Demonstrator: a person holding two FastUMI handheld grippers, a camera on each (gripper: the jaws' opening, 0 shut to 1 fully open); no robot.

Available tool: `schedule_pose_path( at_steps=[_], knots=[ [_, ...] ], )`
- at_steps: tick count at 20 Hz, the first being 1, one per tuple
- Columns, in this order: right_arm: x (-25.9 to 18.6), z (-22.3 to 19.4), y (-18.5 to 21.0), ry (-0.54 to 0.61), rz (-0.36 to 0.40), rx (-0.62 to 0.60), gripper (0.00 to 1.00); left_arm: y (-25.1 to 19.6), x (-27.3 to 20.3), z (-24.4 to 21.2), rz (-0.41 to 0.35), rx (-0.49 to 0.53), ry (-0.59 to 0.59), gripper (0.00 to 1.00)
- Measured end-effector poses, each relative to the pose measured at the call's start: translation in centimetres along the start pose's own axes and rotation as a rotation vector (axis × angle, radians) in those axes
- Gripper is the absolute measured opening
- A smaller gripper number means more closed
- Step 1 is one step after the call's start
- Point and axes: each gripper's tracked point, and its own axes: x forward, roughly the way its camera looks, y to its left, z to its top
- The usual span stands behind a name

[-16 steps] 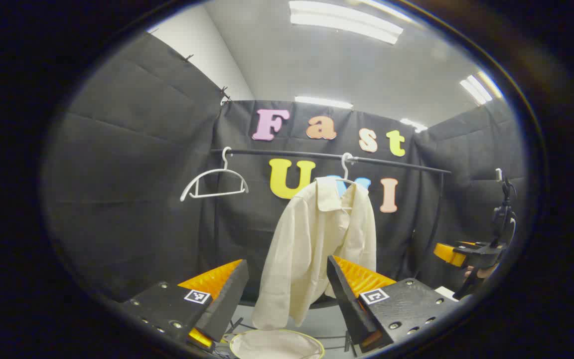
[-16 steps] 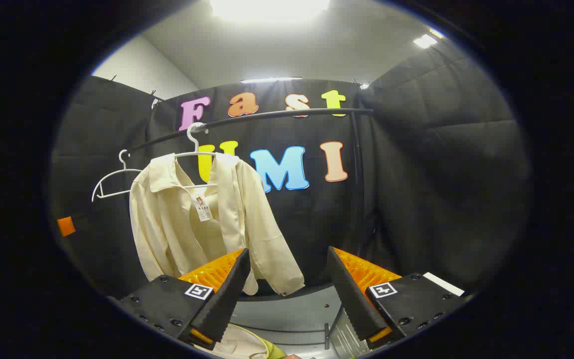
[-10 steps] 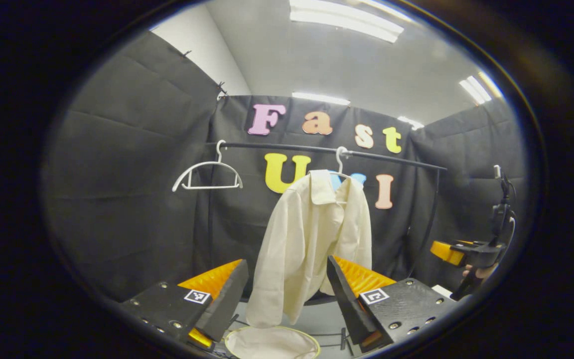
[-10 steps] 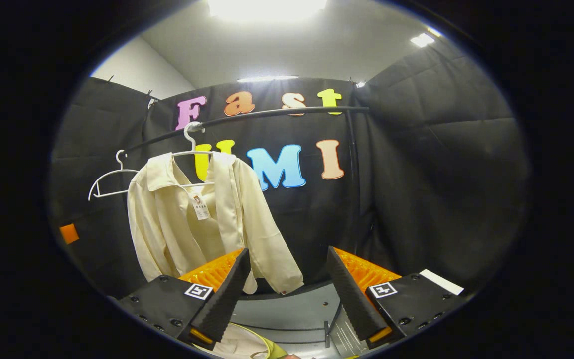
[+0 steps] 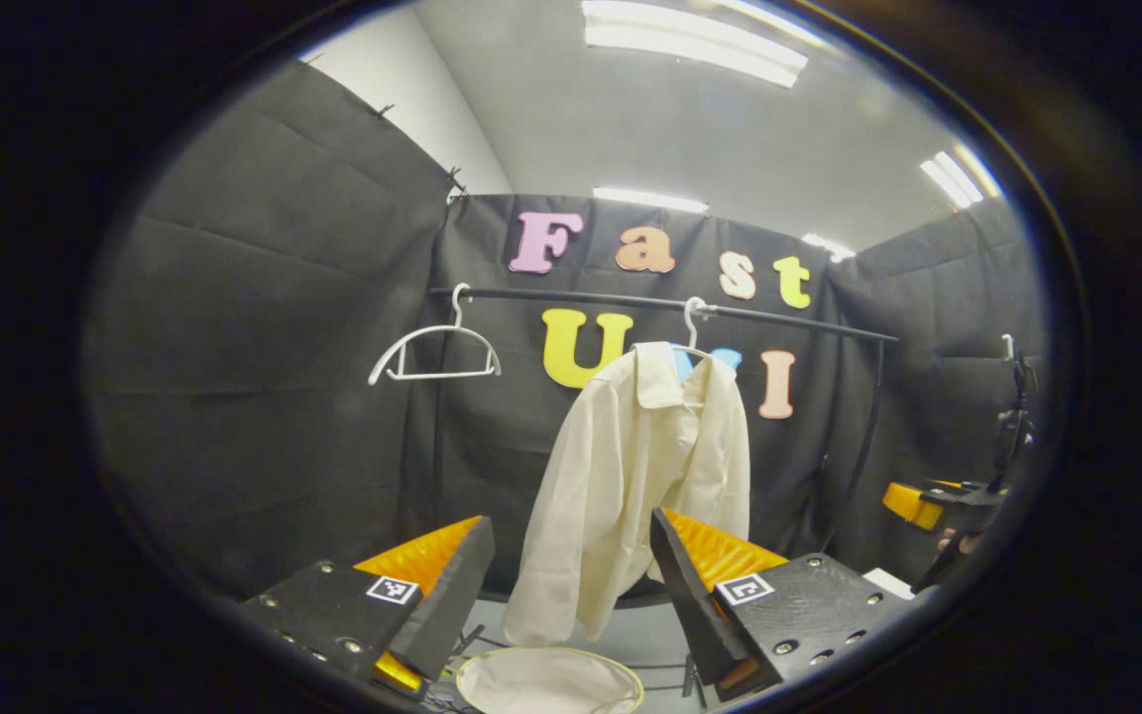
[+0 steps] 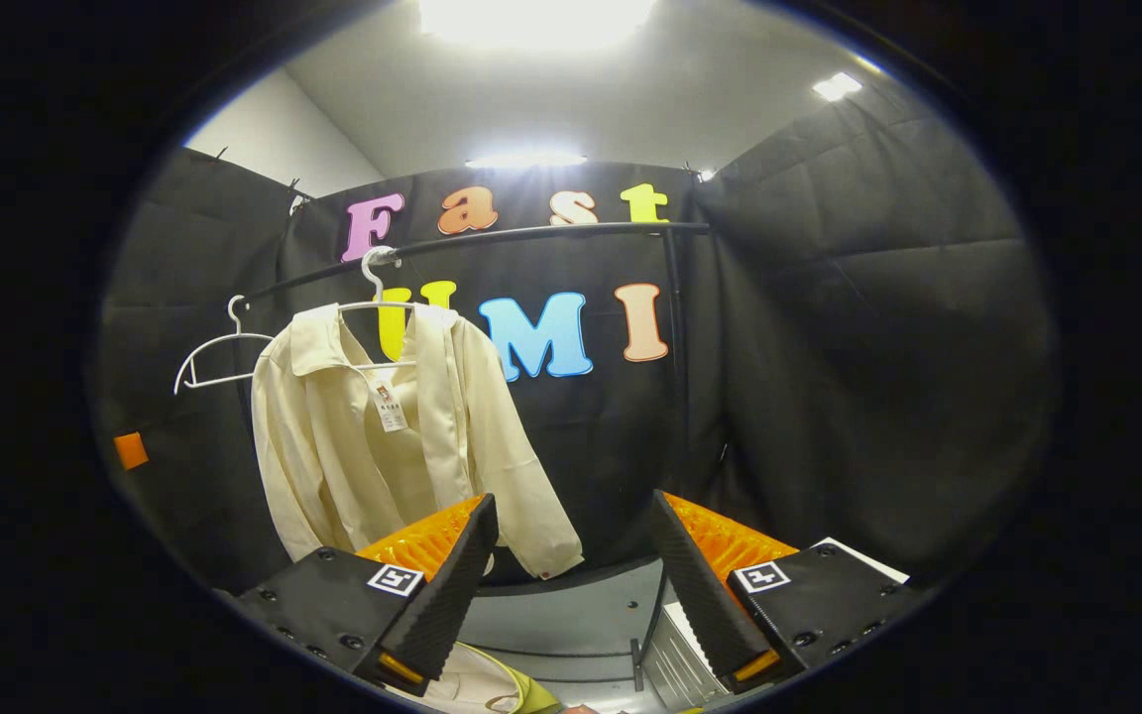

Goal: Grasp the clothes on the hanger with both hands and then place them into the laundry hamper below.

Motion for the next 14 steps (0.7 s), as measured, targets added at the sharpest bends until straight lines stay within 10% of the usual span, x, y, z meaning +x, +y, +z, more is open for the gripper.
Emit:
schedule_pose_path(
  at_steps=[14],
  knots=[
    [3.6, 2.3, 1.4, 0.01, 0.001, 0.01, 0.98, -1.7, 2.0, -1.0, -0.021, -0.013, 0.042, 0.93]
  ],
)
